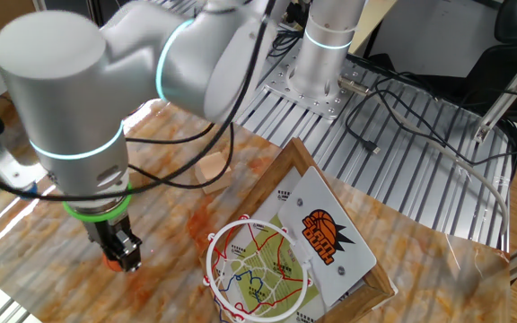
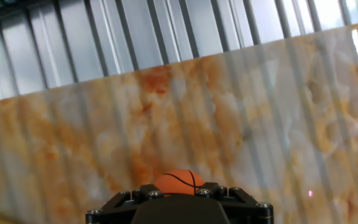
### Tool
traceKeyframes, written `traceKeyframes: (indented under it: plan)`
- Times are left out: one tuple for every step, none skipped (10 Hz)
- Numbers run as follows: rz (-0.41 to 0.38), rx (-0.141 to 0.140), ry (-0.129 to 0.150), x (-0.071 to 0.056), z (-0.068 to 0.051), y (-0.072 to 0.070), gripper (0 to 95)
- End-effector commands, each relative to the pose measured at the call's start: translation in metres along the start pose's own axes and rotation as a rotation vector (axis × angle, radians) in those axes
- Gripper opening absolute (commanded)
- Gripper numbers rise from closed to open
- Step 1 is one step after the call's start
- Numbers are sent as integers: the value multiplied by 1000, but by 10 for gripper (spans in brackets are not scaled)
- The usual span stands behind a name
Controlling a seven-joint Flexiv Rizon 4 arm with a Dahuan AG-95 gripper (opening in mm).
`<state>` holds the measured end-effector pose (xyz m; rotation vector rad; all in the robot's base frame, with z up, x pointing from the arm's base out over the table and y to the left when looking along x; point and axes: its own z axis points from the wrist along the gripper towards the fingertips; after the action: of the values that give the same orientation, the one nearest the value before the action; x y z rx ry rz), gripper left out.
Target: Grab a basketball, release it and shoot it into the basket
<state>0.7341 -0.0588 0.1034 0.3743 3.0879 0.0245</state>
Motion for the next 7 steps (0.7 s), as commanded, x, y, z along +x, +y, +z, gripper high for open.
traceKeyframes:
  plan:
    - [29, 12, 21, 8, -23, 9, 0]
    - [42, 22, 32, 14, -38, 15, 0]
    - [53, 29, 43, 20, -53, 21, 0]
    - [58, 29, 49, 22, -59, 22, 0]
    - [81, 33, 52, 31, -81, 32, 0]
    - [91, 39, 50, 36, -92, 37, 0]
    - [103, 41, 53, 40, -105, 42, 0]
